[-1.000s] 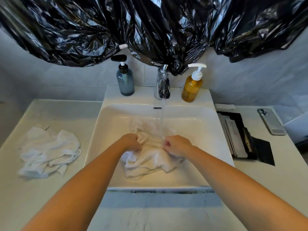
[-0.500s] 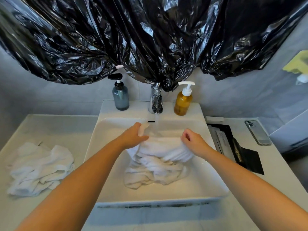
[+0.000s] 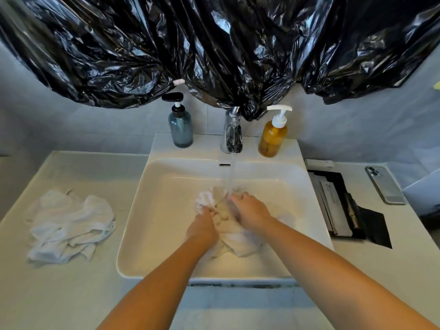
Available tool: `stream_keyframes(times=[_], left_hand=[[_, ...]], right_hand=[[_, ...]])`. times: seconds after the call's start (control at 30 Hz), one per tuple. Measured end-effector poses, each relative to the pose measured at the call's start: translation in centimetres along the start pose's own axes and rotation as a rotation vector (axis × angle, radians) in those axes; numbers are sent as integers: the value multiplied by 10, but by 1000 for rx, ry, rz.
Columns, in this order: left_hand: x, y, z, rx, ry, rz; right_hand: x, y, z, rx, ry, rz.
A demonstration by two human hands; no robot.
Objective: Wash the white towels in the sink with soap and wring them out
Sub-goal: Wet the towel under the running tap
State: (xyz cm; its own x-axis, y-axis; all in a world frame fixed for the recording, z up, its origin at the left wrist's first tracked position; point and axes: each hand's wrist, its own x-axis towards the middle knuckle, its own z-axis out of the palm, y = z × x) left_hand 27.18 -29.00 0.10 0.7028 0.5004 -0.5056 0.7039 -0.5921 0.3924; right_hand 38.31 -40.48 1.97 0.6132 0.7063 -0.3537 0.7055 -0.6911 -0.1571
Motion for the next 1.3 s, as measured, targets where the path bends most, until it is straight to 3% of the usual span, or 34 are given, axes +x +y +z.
stream_keyframes(times=[0.1, 0.23, 0.3, 0.37, 0.47, 0.6, 0.67, 0.77, 0.97, 1.13, 1.3], left_hand=[[0, -12, -37, 239, 56, 206], [12, -9, -96, 471, 265, 386], [20, -2, -110, 683, 279, 413], [28, -6, -119, 822, 222, 297], [30, -15, -114, 764, 147, 108], [12, 9, -53, 624, 206, 214], [4, 25, -18, 588, 145, 168], [7, 35, 4, 560, 180, 100], [19, 13, -62, 458, 173, 155], [13, -43, -130, 599, 307, 23], [10, -65, -136, 816, 151, -32]], right_hand=[[-10, 26, -23, 13, 89, 22], [-23, 49, -50, -89, 244, 98], [-28, 51, -55, -101, 251, 138], [-32, 57, -54, -75, 213, 225], [-31, 67, -38, 108, 136, 305], [-22, 48, -11, 296, -5, 319], [-17, 35, -4, 252, 66, 315], [-15, 31, 0, 250, 105, 298], [-24, 58, -23, 157, 153, 265], [-27, 72, -43, 2, 80, 280], [-29, 62, -48, -315, -41, 331]])
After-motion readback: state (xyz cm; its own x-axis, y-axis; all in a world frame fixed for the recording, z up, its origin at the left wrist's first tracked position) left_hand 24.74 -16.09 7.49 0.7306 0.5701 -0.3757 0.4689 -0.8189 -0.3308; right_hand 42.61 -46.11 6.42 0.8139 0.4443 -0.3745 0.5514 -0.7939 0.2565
